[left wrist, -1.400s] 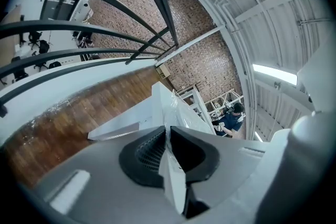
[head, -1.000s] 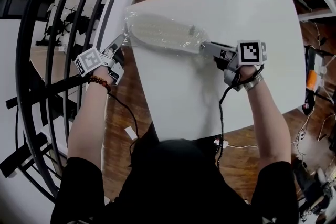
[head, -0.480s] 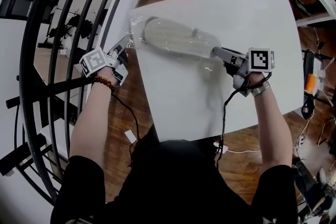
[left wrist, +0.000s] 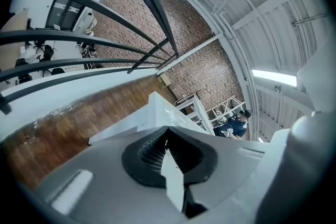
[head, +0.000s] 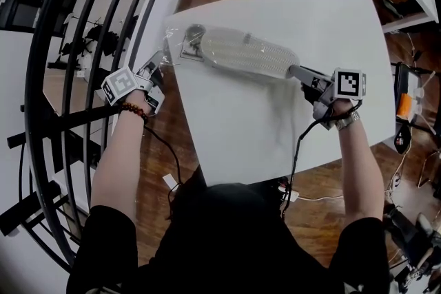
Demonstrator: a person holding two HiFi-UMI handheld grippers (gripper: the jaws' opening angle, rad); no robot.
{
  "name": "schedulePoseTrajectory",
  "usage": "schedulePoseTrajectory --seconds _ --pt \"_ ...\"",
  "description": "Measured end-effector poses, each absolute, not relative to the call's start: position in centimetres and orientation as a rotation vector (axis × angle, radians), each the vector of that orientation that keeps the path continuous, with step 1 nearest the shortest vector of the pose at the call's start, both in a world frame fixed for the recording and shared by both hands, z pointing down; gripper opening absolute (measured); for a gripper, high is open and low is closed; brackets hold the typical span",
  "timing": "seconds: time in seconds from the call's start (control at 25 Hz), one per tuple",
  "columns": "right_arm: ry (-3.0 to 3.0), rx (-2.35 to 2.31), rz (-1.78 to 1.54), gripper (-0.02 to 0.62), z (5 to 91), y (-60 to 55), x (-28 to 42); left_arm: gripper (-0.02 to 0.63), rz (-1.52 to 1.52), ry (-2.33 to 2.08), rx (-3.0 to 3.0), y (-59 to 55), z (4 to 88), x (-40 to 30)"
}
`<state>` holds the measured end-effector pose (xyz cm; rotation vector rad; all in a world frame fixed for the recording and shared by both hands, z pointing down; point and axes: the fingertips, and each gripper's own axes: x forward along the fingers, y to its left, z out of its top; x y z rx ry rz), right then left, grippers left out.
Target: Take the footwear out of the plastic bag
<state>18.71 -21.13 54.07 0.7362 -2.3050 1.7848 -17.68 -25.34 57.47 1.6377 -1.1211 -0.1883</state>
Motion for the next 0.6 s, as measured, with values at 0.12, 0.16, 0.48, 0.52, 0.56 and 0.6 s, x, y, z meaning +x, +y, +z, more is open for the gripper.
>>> schedulePoseTrajectory --seconds 0.12,0.16,0.48,0.52,0.56,0.6 --pt "-2.334 0.732 1.812 0.061 53.4 -21.0 19.5 0.015 -0.194 -1.122 1.634 -25.3 57.4 -17.6" --pt "-2.351 0.722 1.83 0.061 53.0 -20.9 19.6 0.015 -0.195 -1.122 1.634 -25.3 57.4 -17.5" --pt "-2.345 0.797 1.822 0.061 52.8 -20.6 22.4 0.015 -0.196 -1.127 1.638 -25.4 57.1 -17.6" --pt "-2.348 0.802 1.821 0.061 52.7 -20.5 22.7 0.015 -0.196 -1.128 1.637 -25.4 57.0 -17.6" --pt "-2.348 0.808 1.817 0.061 52.7 -20.5 22.9 0.015 -0.195 -1.129 1.637 -25.4 57.0 -17.6" --pt "-2.348 0.814 1.81 0.061 52.8 -20.4 23.2 0.015 -0.195 -1.131 1.636 -25.4 57.0 -17.6"
